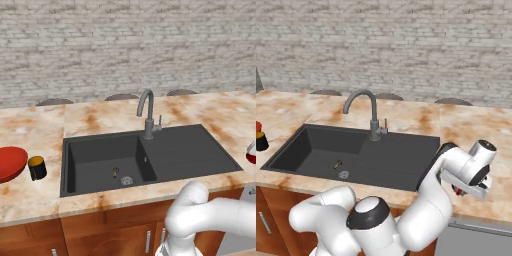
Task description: Clear the mugs and bowl far away from the sink.
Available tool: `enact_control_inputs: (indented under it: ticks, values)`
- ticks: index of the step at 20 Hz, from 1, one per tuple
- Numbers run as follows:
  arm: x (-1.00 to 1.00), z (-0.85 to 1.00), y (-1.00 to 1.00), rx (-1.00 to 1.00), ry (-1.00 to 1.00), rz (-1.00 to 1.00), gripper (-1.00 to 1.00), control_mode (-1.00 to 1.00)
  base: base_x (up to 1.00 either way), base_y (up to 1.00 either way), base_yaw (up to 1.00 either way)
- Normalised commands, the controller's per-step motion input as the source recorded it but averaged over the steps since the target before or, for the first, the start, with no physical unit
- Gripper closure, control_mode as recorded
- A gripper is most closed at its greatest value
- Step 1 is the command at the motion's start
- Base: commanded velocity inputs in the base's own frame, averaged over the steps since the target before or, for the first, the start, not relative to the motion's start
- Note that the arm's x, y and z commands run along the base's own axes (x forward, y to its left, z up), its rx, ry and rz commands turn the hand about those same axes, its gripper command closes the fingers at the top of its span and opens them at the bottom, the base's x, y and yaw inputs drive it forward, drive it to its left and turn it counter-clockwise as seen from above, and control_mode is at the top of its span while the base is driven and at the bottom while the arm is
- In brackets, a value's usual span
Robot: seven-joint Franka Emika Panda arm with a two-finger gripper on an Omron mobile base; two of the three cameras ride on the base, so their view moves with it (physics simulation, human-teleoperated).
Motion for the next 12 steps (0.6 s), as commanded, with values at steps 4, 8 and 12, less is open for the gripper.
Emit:
enact_control_inputs:
  ticks: [4, 8, 12]
  values:
    - [0.07, 1.00, 0.00, 0.00, 0.00, 0.00, 1.00, -1.00, 0.00, 0.00, 0.00]
    - [0.00, 1.00, 0.00, 0.00, 0.09, 0.00, 1.00, -1.00, 0.00, 0.00, 0.00]
    - [-0.04, 1.00, 0.05, -0.16, 0.31, -0.11, 1.00, -1.00, 0.00, 0.00, 0.00]
